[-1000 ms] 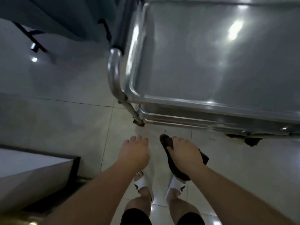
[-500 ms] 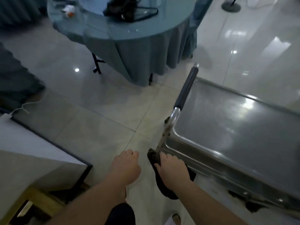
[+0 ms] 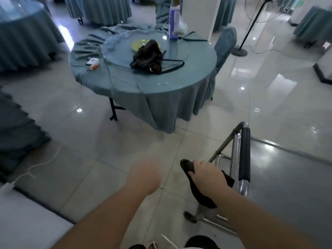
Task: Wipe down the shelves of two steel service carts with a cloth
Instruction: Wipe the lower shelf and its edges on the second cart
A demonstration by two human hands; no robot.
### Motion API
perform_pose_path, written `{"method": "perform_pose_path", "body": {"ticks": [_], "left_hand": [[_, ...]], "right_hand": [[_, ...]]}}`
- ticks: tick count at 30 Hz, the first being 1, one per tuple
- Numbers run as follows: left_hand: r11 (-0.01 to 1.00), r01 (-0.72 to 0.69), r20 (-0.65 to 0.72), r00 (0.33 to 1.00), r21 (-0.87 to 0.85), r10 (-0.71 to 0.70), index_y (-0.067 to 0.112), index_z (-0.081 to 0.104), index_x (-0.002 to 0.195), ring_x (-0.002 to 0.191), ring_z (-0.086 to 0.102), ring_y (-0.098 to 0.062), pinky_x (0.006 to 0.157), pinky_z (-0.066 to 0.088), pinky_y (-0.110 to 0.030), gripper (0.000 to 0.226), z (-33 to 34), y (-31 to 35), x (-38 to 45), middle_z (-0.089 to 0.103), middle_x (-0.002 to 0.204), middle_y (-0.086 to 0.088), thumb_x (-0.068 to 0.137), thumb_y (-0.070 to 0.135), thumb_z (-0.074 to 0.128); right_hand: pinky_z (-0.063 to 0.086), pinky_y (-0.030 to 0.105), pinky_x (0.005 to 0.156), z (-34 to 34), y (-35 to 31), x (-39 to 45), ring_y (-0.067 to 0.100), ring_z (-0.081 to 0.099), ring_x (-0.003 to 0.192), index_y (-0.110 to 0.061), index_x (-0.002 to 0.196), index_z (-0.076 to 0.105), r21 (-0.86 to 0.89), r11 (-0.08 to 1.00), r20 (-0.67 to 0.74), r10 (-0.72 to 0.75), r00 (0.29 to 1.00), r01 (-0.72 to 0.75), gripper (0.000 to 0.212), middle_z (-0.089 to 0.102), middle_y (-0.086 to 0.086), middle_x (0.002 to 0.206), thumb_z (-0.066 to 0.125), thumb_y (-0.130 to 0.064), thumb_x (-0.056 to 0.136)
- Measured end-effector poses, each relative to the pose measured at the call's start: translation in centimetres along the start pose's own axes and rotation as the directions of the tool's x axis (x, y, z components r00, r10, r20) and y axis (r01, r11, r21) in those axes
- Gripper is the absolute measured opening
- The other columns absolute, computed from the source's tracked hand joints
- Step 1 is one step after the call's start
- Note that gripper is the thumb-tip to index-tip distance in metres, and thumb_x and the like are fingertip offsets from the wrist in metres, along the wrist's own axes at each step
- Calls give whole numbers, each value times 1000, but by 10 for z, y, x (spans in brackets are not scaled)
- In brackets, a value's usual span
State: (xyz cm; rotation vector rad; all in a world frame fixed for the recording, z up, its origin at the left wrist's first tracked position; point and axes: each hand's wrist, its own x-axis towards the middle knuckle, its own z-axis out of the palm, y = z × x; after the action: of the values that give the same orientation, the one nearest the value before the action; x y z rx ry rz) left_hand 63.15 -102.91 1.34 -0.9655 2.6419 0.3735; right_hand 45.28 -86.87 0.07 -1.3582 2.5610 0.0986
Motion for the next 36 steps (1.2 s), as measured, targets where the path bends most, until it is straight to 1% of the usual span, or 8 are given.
{"method": "perform_pose_path", "body": {"ticks": [7, 11, 15, 21, 26, 29, 33, 36], "left_hand": [[999, -9, -39, 999, -51, 7, 23, 47, 144, 129, 49, -24, 104, 44, -42, 46, -50, -27, 93, 52, 143, 0, 100, 37, 45], [998, -27, -33, 999, -58, 25, 23, 44, 149, 131, 47, -25, 105, 43, -41, 51, -80, -26, 168, 49, 146, -1, 100, 38, 44], [989, -94, -10, 996, -115, 94, 24, 39, 154, 135, 43, -25, 110, 42, -41, 56, -120, 5, 251, 45, 149, -1, 100, 37, 44], [984, -167, -58, 985, -66, 163, 25, 43, 148, 127, 48, -22, 104, 45, -39, 49, -178, 51, 369, 50, 141, 2, 101, 37, 45], [974, -226, -9, 974, -18, 226, 26, 42, 147, 126, 48, -22, 102, 45, -38, 46, -204, 78, 472, 49, 142, 1, 103, 37, 44], [957, -289, 16, 957, 3, 289, 25, 44, 146, 129, 48, -22, 104, 45, -39, 44, -214, 100, 534, 50, 143, 1, 103, 39, 45], [911, -412, 34, 911, 3, 411, 24, 46, 144, 127, 49, -24, 106, 46, -41, 45, -234, 134, 628, 52, 141, -2, 102, 38, 47], [858, -512, 83, 857, 29, 509, 21, 44, 151, 132, 48, -26, 109, 44, -42, 51, -258, 166, 693, 50, 147, -4, 102, 35, 47]], "right_hand": [[48, 43, 88, -35, -1, 105, 27, 62, 106, -23, 125, 53, -4, 1000, -32, 30, 999, -30, 36, 66, 1, 117, 38, -52, 108], [43, 41, 81, -51, 25, 186, 26, 62, 106, -24, 122, 52, 1, 999, -43, 49, 998, -49, 35, 66, 0, 117, 38, -52, 108], [48, 41, 84, -72, 64, 267, 25, 62, 105, -25, 120, 51, 67, 995, -44, 74, 996, -71, 33, 66, -2, 116, 38, -53, 107], [49, 40, 84, -120, 126, 362, 24, 63, 103, -26, 122, 50, 55, 993, -81, 107, 991, -103, 33, 66, -3, 116, 37, -52, 108], [48, 40, 82, -136, 173, 420, 24, 62, 100, -25, 120, 50, 71, 978, -99, 203, 974, -197, 34, 64, -3, 112, 36, -54, 108], [43, 37, 77, -134, 205, 451, 22, 61, 98, -25, 122, 49, 71, 959, -103, 280, 954, -274, 35, 63, -4, 112, 37, -55, 107], [38, 36, 74, -135, 254, 506, 21, 60, 99, -25, 123, 48, 40, 910, -72, 415, 907, -413, 37, 62, -5, 113, 34, -56, 108], [45, 37, 75, -148, 285, 534, 22, 62, 97, -23, 120, 47, 50, 848, -45, 530, 847, -528, 38, 62, -3, 111, 33, -56, 108]]}}
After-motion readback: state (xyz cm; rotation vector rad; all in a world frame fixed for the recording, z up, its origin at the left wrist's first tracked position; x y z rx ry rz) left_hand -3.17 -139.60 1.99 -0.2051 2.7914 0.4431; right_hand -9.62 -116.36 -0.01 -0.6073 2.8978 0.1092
